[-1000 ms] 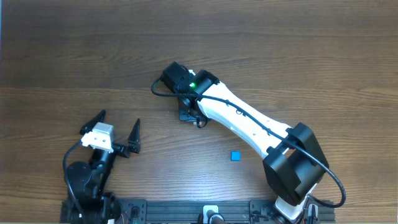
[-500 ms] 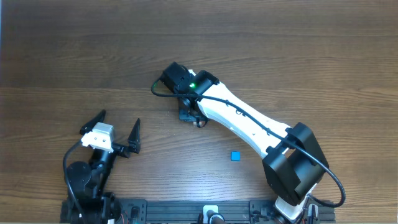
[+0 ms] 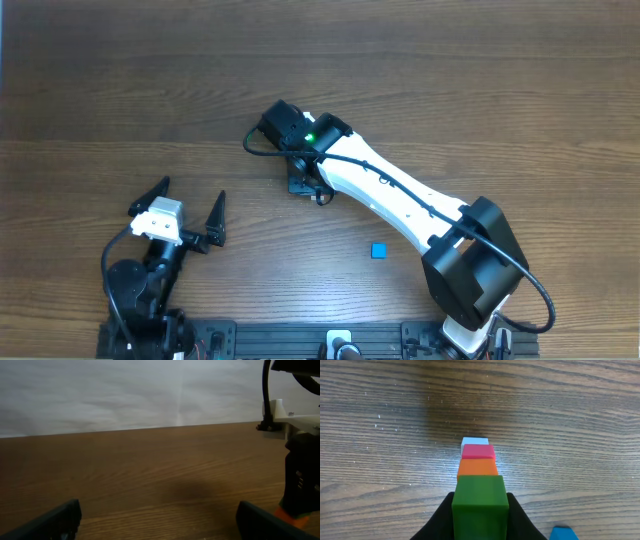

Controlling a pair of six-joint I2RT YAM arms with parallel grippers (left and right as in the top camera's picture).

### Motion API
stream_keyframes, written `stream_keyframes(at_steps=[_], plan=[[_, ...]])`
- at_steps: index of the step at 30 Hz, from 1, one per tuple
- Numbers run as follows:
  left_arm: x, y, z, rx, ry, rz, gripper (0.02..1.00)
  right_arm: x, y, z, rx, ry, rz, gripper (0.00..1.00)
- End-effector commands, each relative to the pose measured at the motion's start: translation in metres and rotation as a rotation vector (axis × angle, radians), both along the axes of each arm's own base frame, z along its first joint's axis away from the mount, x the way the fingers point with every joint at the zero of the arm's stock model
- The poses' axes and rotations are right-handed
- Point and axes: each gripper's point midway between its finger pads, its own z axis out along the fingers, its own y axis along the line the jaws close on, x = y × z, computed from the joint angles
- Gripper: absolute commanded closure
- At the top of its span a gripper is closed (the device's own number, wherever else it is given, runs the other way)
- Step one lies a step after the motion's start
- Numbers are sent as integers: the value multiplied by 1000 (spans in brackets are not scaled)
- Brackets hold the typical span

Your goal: Stack Cubes

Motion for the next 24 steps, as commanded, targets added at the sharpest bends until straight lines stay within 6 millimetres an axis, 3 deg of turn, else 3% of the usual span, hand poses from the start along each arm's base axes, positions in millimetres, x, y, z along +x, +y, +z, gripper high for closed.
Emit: stream_keyframes(at_steps=[1, 24], plan=[[-1, -3, -1, 10, -6, -15, 18, 0, -4, -8, -26, 5, -11, 895], [-1, -3, -1, 10, -6, -15, 18, 0, -4, -8, -26, 5, -10, 827]])
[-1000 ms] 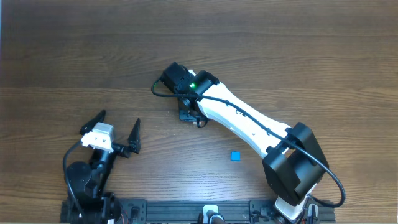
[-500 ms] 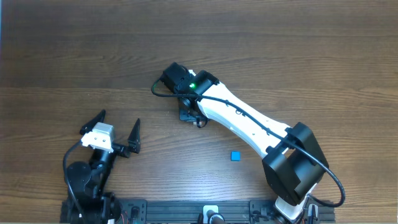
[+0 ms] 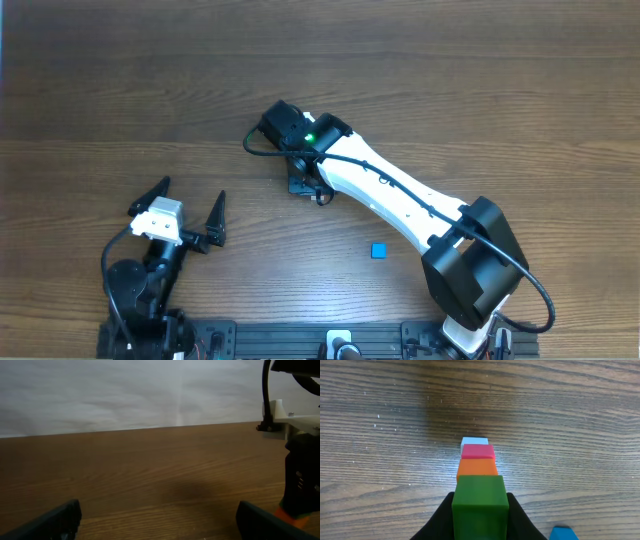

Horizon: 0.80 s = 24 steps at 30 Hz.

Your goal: Stack Cubes

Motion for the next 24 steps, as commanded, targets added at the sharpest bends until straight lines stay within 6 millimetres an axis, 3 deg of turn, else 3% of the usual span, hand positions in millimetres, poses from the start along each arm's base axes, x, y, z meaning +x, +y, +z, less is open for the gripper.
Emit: stream_keyframes(at_steps=[1, 24], plan=[[-1, -3, -1, 10, -6, -15, 18, 0, -4, -7, -25, 4, -10, 816], [-1, -3, -1, 10, -6, -15, 18, -1, -3, -7, -23, 6, -8, 695]])
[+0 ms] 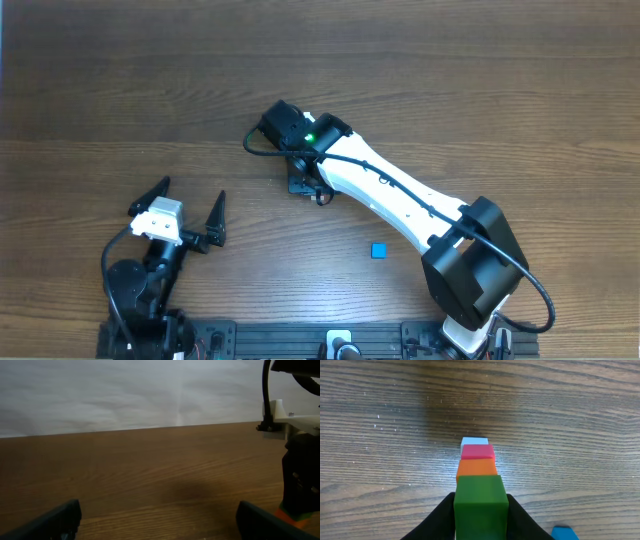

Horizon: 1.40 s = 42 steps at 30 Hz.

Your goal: Stack Cubes

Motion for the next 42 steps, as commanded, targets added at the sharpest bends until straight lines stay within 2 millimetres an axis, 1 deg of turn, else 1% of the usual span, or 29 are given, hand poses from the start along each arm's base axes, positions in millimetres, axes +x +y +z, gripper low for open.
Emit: stream_keyframes(at_steps=[1, 2, 4, 5, 6, 7, 13, 17, 18, 20, 21, 24, 26, 27, 28, 29, 31, 32, 35, 39, 42], plan=[[-1, -3, -1, 10, -6, -15, 18, -1, -3, -7, -24, 6, -5, 684], [-1, -3, -1, 10, -6, -15, 20, -1, -3, -7, -23, 6, -5, 669], [-1, -3, -1, 10, -6, -15, 18, -1, -3, -7, -23, 6, -5, 586], [-1, -3, -1, 10, -6, -15, 18, -1, -3, -7, -24, 6, -5, 494], [-1, -3, -1, 10, -6, -15, 18, -1, -3, -7, -23, 6, -5, 321], [-1, -3, -1, 10, -6, -15, 20, -1, -3, -7, -23, 6, -5, 20], [-1, -3, -1, 10, -6, -15, 18, 0, -3, -4, -18, -2, 8, 9], [-1, -3, -1, 10, -6, -15, 18, -4, -1, 29, 28, -60, 66, 7], [-1, -3, -1, 10, -6, -15, 18, -9, -4, 45, 44, -80, 82, 9], [-1, -3, -1, 10, -6, -15, 18, -19, -15, 63, 45, -83, 88, 9], [-1, -3, -1, 10, -6, -15, 18, -27, -23, 71, 34, -78, 88, 7], [-1, -3, -1, 10, -6, -15, 18, -49, -51, 81, -15, -56, 84, 9], [-1, -3, -1, 10, -6, -15, 18, -64, -65, 75, -29, -36, 67, 7], [-1, -3, -1, 10, -6, -15, 18, -72, -74, 69, -38, -23, 48, 7], [-1, -3, -1, 10, -6, -15, 18, -85, -87, 57, -55, 0, 12, 7], [-1, -3, -1, 10, -6, -15, 18, -94, -95, 46, -64, 17, -11, 7], [-1, -3, -1, 10, -6, -15, 18, -106, -101, 30, -59, 47, -21, 9], [-1, -3, -1, 10, -6, -15, 18, -118, -100, 8, -25, 88, -17, 9], [-1, -3, -1, 10, -6, -15, 18, -129, -103, -20, -11, 127, -42, 7], [-1, -3, -1, 10, -6, -15, 18, -134, -107, -47, 1, 123, -63, 7], [-1, -3, -1, 10, -6, -15, 18, -132, -106, -55, 15, 101, -62, 9]])
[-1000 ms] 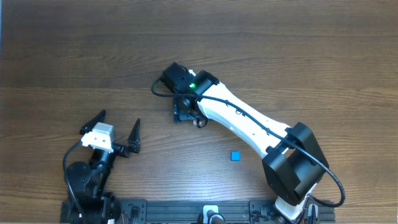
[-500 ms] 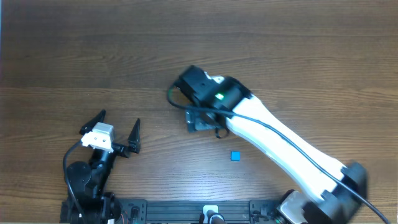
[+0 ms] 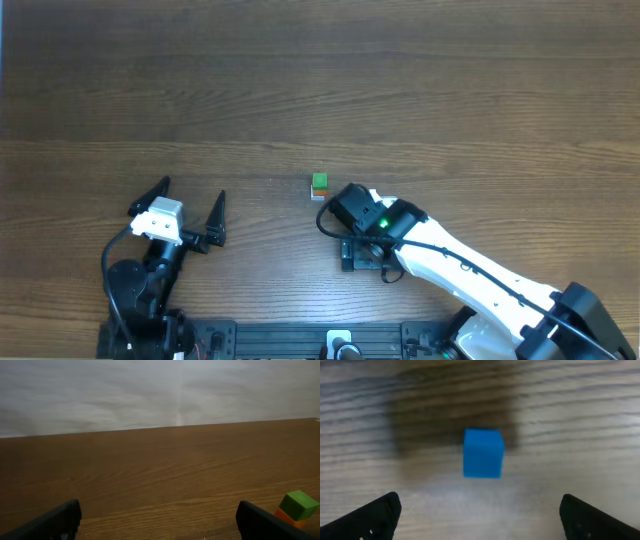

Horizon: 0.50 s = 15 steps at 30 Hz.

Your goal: Stack Cubes

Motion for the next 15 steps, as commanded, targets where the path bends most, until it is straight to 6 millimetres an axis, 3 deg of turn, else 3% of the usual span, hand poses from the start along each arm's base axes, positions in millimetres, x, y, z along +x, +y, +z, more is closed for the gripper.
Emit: stream_keyframes(at_steps=[1, 15], plan=[[-1, -3, -1, 10, -6, -15, 18, 0, 3, -10, 34, -29, -20, 7], [-1, -3, -1, 10, -6, -15, 18, 16, -10, -19, -37, -85, -41, 34]])
